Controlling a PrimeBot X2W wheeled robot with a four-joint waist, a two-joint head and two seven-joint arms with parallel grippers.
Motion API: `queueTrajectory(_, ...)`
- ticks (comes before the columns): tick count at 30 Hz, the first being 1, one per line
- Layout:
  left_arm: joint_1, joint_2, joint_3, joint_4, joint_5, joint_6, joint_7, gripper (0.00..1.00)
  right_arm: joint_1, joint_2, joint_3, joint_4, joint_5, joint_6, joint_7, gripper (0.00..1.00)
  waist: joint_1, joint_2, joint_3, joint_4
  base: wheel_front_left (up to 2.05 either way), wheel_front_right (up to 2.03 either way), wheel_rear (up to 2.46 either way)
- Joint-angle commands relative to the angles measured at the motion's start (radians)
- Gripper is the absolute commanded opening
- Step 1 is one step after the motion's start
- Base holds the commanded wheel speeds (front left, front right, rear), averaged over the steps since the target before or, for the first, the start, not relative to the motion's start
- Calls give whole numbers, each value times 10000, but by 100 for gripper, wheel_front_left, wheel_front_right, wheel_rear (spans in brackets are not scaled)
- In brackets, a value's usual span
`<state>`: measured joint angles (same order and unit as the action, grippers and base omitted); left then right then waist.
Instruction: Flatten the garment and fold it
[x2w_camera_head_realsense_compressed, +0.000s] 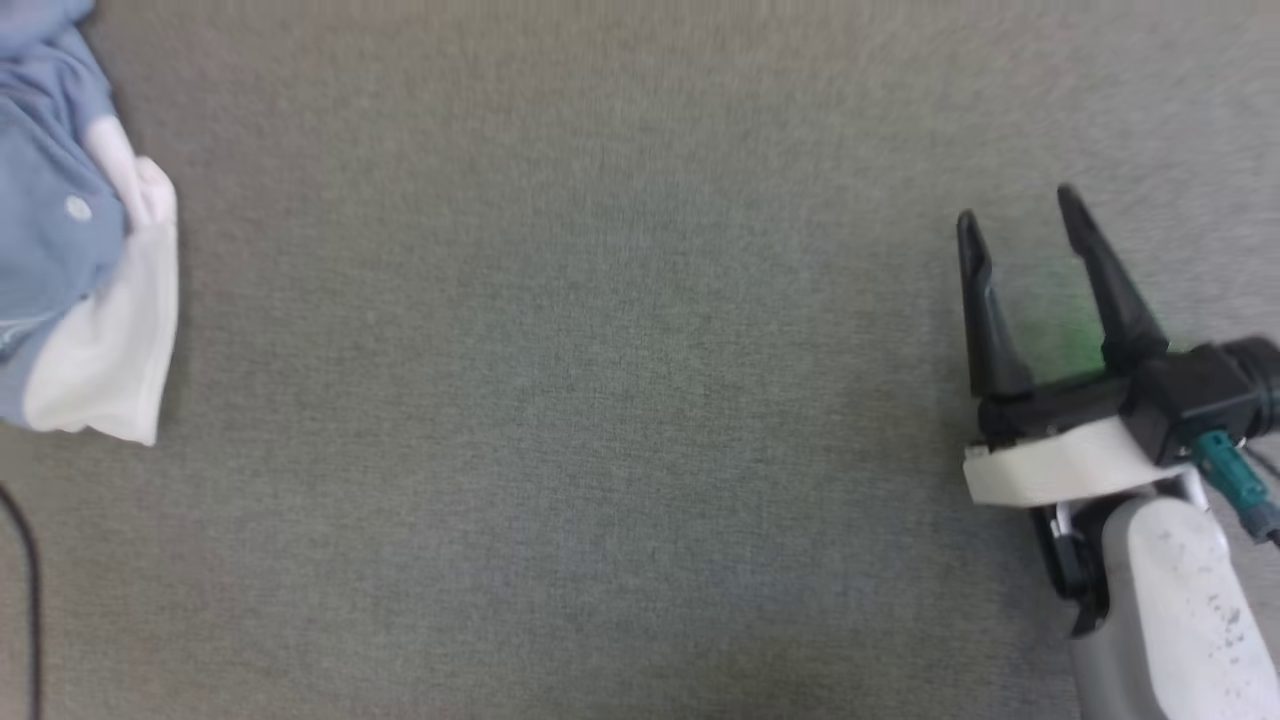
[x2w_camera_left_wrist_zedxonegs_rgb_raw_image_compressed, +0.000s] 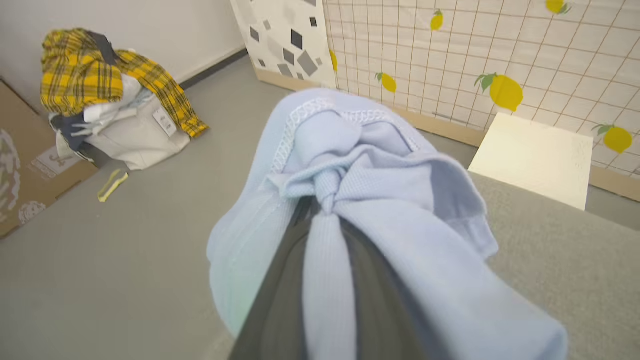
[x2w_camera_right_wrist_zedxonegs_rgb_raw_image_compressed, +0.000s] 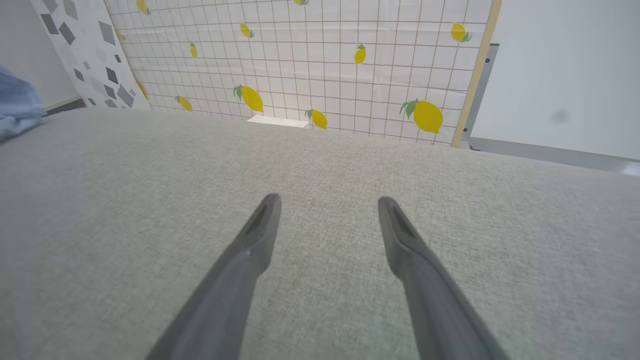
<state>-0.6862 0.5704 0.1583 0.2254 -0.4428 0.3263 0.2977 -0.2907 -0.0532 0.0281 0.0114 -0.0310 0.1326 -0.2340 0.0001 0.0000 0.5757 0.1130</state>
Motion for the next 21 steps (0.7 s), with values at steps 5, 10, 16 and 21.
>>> queueTrajectory(5,-569,749,-348,-130,919,-721,-2172,0,560,25,-157,460,483,-19,-197,100,-1,0,-2703,-146,0,0,0)
queueTrajectory(10,-1333,895,-1159,-299,1365,-1378,-2976,0,987,27,-347,643,727,-19,-240,100,-1,0,-3651,-502,0,0,0)
queueTrajectory(16,-2353,385,-2354,-512,1553,-2062,-3116,0,1436,28,-343,769,890,-19,-258,100,-1,0,-4349,-1213,0,0,0)
queueTrajectory(21,-2904,-568,-3302,-787,1461,-2359,-2950,0,1730,29,-371,753,927,-19,-263,100,-1,0,-4668,-1905,0,0,0)
